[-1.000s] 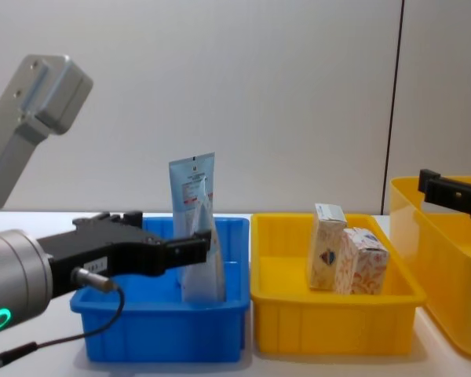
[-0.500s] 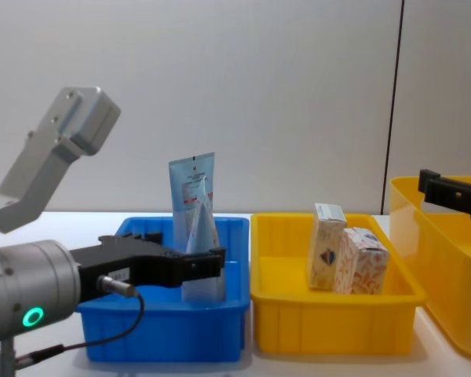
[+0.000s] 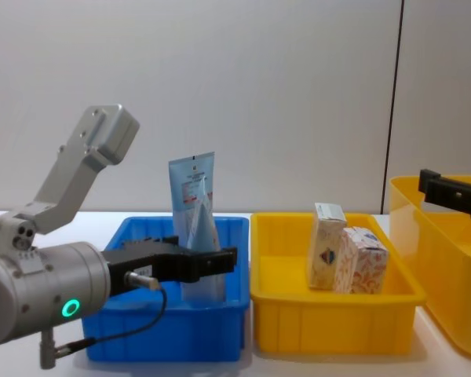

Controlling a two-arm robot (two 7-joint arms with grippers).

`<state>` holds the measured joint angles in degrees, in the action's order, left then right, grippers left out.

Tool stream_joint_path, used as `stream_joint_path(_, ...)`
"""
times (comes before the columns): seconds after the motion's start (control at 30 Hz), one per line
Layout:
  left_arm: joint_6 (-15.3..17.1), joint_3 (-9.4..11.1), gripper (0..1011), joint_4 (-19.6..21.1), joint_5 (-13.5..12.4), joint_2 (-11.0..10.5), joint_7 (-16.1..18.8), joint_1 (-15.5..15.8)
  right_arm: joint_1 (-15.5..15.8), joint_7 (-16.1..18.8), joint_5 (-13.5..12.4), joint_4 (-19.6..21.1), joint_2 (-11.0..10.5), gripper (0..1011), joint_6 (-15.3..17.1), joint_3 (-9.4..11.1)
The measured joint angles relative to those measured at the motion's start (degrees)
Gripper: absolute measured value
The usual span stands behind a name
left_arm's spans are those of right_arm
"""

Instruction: Bimanual collaborative sorting of washing and personal care products

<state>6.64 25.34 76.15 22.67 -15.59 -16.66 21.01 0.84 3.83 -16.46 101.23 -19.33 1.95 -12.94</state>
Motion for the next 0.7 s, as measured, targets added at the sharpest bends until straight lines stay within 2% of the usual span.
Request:
stream_joint_path(0.5,-2.9,-0.2,1001,-9.7,-1.0,4.1,-0.3,5.2,0.0,0.0,0.0,0.0,0.0,1003,0.0,0.0)
stream_joint_path(0.7,-3.6,-0.2,1001,-12.6,-1.7,5.1,-0.1,6.7,0.0,0.0,0.0,0.0,0.0,1004,0.0,0.0)
